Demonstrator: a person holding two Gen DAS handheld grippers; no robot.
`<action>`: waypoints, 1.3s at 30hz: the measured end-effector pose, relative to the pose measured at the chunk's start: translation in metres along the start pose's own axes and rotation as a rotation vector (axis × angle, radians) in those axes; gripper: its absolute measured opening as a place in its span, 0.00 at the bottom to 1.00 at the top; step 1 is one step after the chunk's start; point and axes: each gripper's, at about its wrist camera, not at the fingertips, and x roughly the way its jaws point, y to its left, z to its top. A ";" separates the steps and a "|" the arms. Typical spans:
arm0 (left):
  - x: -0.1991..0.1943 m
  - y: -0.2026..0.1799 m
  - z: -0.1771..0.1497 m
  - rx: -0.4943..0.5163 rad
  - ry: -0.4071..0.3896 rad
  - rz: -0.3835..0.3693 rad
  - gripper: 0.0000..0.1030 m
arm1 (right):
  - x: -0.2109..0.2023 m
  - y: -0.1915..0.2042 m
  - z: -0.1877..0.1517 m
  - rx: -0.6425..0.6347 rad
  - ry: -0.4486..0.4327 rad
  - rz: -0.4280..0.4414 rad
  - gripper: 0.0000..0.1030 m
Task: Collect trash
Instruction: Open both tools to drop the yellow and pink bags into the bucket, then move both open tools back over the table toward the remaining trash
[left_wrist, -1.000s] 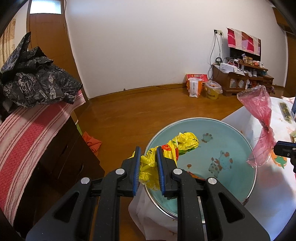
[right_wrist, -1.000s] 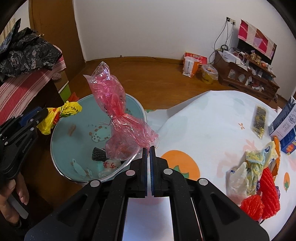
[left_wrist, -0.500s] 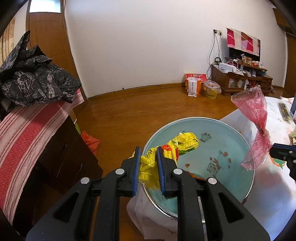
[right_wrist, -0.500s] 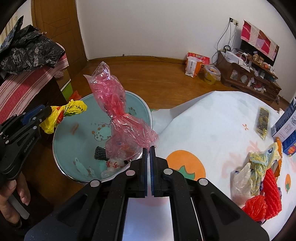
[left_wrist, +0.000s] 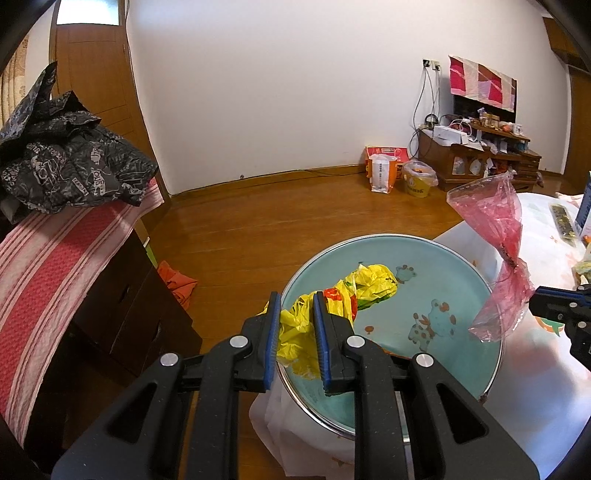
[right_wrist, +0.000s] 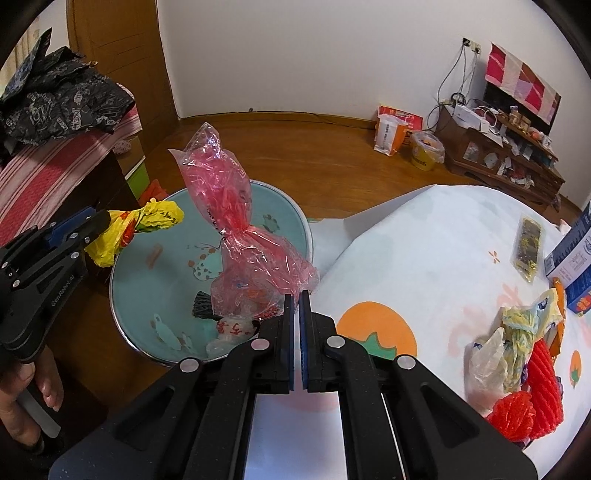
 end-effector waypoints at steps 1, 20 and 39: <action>0.000 0.000 0.000 0.000 0.000 -0.002 0.18 | 0.000 0.001 0.000 -0.002 0.000 0.003 0.04; -0.007 -0.012 0.001 0.008 -0.016 -0.062 0.59 | 0.000 0.005 -0.005 0.002 -0.019 0.028 0.35; -0.026 -0.030 0.003 0.046 -0.048 -0.092 0.79 | -0.050 -0.026 -0.022 0.051 -0.088 -0.033 0.39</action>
